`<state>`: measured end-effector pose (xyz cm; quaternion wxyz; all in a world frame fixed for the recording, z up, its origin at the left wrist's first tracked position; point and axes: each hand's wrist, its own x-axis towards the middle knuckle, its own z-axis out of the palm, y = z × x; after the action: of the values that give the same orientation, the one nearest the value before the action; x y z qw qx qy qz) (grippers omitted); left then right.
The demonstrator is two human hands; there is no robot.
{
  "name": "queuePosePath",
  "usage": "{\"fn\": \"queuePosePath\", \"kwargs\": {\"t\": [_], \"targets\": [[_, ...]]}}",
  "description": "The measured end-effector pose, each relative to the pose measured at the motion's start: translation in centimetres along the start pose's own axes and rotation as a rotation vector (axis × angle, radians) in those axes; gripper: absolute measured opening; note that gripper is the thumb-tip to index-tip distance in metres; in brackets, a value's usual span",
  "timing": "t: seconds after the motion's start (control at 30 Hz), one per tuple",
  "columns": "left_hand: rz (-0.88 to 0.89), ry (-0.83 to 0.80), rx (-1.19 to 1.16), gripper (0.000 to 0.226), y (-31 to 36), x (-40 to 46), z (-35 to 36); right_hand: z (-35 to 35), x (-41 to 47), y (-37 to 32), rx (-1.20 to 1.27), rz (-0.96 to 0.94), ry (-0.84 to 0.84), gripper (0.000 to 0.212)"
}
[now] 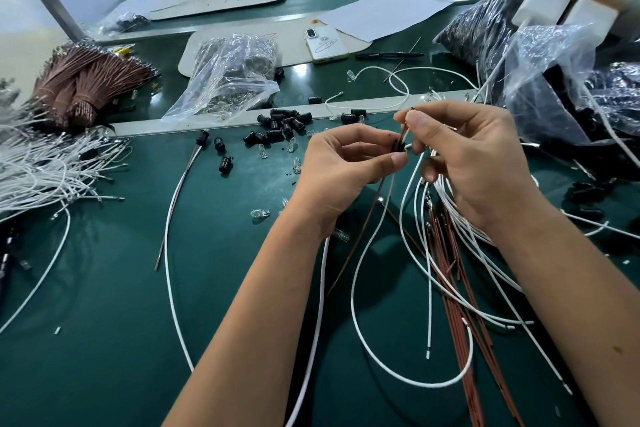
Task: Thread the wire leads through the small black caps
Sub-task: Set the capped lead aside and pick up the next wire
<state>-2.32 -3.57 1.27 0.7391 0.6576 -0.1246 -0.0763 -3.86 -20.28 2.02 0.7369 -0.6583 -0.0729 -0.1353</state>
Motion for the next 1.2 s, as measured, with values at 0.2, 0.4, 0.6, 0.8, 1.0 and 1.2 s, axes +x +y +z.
{"fn": "queuePosePath", "kwargs": {"t": [0.2,0.4,0.6,0.8,1.0,1.2], "targets": [[0.030,0.048,-0.018,0.023,-0.2,0.1,0.4,0.2,0.0,0.4,-0.084,-0.013,0.004,0.007],[0.045,0.102,-0.053,0.028,0.0,0.0,0.4,0.3,-0.2,0.6,-0.106,0.022,-0.005,0.007],[0.040,0.119,-0.075,0.035,0.1,0.1,0.2,0.4,-0.2,0.5,0.026,0.118,-0.049,0.024],[0.041,0.238,-0.107,0.030,0.4,0.2,0.2,-0.2,0.0,0.7,-0.029,0.176,-0.165,0.023],[-0.001,0.298,-0.166,0.026,0.6,0.1,0.2,-0.2,-0.1,1.3,-0.170,0.102,-0.161,0.008],[-0.028,0.275,-0.193,0.024,0.7,0.1,0.2,0.1,-0.2,1.4,-0.238,0.003,-0.161,0.010]]}}
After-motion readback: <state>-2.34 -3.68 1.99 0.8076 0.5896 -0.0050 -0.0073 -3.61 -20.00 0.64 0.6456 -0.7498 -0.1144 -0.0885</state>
